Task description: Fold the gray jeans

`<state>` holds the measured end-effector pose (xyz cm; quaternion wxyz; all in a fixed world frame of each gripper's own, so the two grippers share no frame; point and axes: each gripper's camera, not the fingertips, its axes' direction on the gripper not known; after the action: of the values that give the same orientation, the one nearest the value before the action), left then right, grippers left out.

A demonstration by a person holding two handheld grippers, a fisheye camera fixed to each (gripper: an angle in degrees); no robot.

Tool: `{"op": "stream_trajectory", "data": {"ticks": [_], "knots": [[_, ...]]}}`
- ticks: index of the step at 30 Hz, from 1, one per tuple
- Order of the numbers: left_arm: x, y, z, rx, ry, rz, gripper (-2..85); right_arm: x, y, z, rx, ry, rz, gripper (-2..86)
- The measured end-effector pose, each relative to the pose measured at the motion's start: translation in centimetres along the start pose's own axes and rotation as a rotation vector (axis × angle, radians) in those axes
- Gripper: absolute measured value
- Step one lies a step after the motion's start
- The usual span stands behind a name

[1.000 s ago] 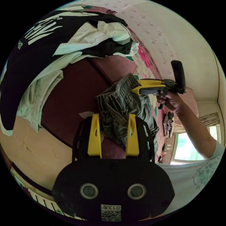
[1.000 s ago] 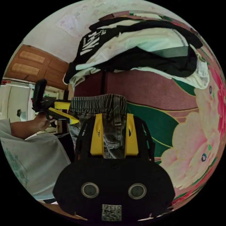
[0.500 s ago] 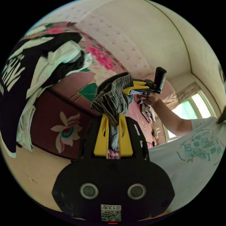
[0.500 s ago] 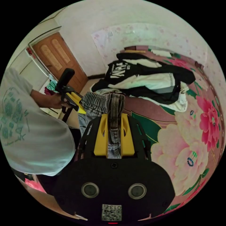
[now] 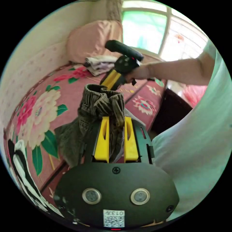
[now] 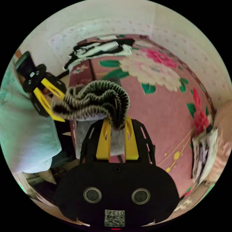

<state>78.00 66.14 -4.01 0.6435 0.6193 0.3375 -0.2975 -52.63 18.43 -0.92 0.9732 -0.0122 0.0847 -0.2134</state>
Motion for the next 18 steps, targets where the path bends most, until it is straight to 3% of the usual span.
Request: {"op": "stream_trajectory", "data": {"ticks": [2, 4, 7, 9, 10, 13, 18], "knots": [[3.9, -2.0, 6.9, -0.236, 0.168, 0.114, 6.1, 0.5, 6.5, 3.8, -0.173, -0.001, 0.146, 8.2], [5.9, -2.7, 9.5, -0.346, 0.244, 0.151, 3.2, 0.3, 10.8, 5.1, -0.25, -0.046, 0.241, 7.8], [7.6, -3.9, 6.5, -0.206, 0.266, 0.19, 2.0, 0.5, 16.8, 2.6, -0.157, -0.073, 0.429, 9.6], [7.2, -4.5, 4.1, -0.108, 0.178, 0.156, 3.0, 1.0, 19.8, 0.3, -0.022, -0.12, 0.573, 13.0], [6.3, -4.8, 3.2, -0.071, 0.039, 0.078, 5.3, 1.2, 21.2, -0.8, 0.063, -0.184, 0.665, 14.0], [3.2, -5.3, 4.1, -0.108, -0.222, -0.093, 7.5, 0.1, 21.6, -1.3, 0.199, -0.327, 0.747, 16.8], [0.9, -6.4, 11.7, -0.38, -0.181, -0.175, 6.4, -1.1, 19.9, 4.5, 0.005, -0.278, 0.795, 14.9]]}}
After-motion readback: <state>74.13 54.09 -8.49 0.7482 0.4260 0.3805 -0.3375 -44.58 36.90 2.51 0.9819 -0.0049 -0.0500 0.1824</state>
